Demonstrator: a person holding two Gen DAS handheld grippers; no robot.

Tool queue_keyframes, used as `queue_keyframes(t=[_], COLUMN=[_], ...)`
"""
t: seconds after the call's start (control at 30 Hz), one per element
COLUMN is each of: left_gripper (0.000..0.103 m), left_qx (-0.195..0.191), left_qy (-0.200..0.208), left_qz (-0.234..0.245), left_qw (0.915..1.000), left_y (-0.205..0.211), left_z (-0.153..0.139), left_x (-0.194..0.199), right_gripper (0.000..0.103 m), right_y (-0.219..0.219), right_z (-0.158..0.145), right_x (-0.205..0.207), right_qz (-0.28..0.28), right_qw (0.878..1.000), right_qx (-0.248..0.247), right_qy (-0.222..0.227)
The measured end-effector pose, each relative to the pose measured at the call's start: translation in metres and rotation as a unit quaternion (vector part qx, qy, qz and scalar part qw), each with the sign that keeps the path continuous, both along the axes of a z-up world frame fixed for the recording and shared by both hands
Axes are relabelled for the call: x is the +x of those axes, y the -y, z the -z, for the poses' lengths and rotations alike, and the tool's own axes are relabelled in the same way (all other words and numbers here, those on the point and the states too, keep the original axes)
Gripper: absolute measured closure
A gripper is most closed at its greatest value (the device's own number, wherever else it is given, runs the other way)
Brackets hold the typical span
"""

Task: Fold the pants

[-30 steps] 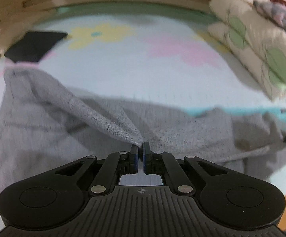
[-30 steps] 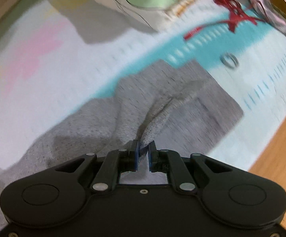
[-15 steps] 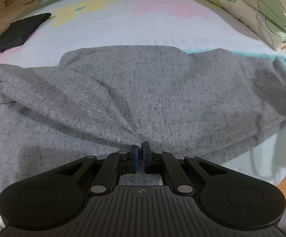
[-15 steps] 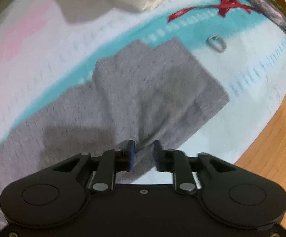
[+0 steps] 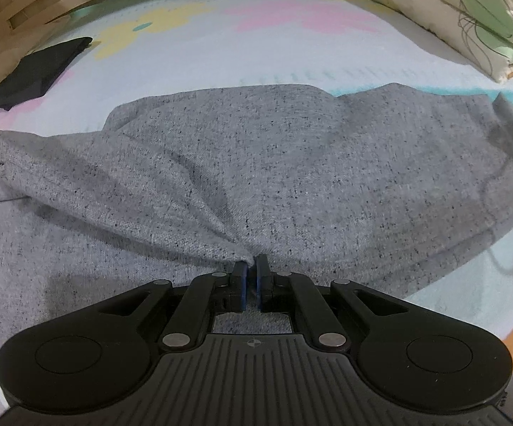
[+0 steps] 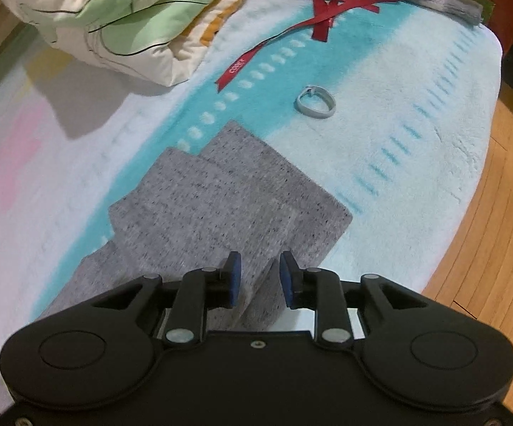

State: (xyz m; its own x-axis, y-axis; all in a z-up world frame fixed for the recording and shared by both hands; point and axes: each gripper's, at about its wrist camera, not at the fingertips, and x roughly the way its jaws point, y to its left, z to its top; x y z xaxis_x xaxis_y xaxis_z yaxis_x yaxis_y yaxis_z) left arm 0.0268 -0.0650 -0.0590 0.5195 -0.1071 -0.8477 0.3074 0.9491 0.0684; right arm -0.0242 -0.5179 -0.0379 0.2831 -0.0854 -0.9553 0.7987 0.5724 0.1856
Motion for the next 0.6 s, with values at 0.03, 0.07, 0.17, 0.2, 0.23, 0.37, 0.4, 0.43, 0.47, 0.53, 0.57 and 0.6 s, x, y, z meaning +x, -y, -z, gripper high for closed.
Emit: queue_keyframes(t=[0.03, 0.07, 0.17, 0.2, 0.23, 0.37, 0.4, 0.43, 0.47, 0.53, 0.57, 0.6], left_gripper=[0.099, 0.099, 0.099, 0.099, 0.099, 0.100, 0.100, 0.100, 0.100, 0.100, 0.100, 0.100], left_qx=[-0.002, -0.004, -0.011, -0.014, -0.017, -0.038, -0.046, -0.052, -0.059, -0.066, -0.070, -0.076], left_qy=[-0.001, -0.002, -0.007, -0.009, -0.011, -0.015, -0.007, 0.007, 0.030, 0.082, 0.101, 0.106], left_qz=[-0.001, -0.001, -0.004, -0.005, -0.007, -0.019, -0.022, -0.023, -0.022, -0.011, -0.008, -0.004], left_qw=[1.0000, 1.0000, 0.9999, 0.9998, 0.9998, 0.9990, 0.9987, 0.9983, 0.9976, 0.9944, 0.9924, 0.9915], left_y=[-0.001, -0.002, -0.005, -0.006, -0.006, -0.012, -0.013, -0.014, -0.013, -0.010, -0.008, -0.007], left_z=[0.000, 0.000, -0.001, -0.001, -0.001, -0.005, -0.009, -0.015, -0.023, -0.042, -0.049, -0.052], left_x=[0.002, 0.002, 0.003, 0.004, 0.005, 0.008, 0.008, 0.006, 0.003, -0.007, -0.011, -0.013], right_gripper=[0.059, 0.054, 0.053, 0.054, 0.054, 0.090, 0.092, 0.092, 0.093, 0.094, 0.094, 0.094], right_y=[0.002, 0.005, 0.009, 0.010, 0.010, 0.003, -0.001, -0.007, -0.012, -0.017, -0.017, -0.016], right_z=[0.003, 0.006, 0.014, 0.016, 0.019, 0.015, 0.009, -0.001, -0.012, -0.038, -0.050, -0.058], right_x=[0.001, 0.002, 0.003, 0.004, 0.004, 0.010, 0.011, 0.013, 0.013, 0.006, 0.000, -0.003], right_qz=[0.004, 0.008, 0.021, 0.023, 0.024, 0.003, -0.011, -0.029, -0.041, -0.046, -0.042, -0.035], right_qw=[1.000, 1.000, 1.000, 1.000, 1.000, 1.000, 1.000, 0.998, 0.997, 0.993, 0.991, 0.989], right_qx=[0.002, 0.004, 0.009, 0.012, 0.015, -0.004, -0.024, -0.048, -0.066, -0.091, -0.101, -0.110], right_qy=[0.000, -0.001, -0.009, -0.010, -0.010, -0.013, -0.011, -0.003, 0.011, 0.060, 0.080, 0.090])
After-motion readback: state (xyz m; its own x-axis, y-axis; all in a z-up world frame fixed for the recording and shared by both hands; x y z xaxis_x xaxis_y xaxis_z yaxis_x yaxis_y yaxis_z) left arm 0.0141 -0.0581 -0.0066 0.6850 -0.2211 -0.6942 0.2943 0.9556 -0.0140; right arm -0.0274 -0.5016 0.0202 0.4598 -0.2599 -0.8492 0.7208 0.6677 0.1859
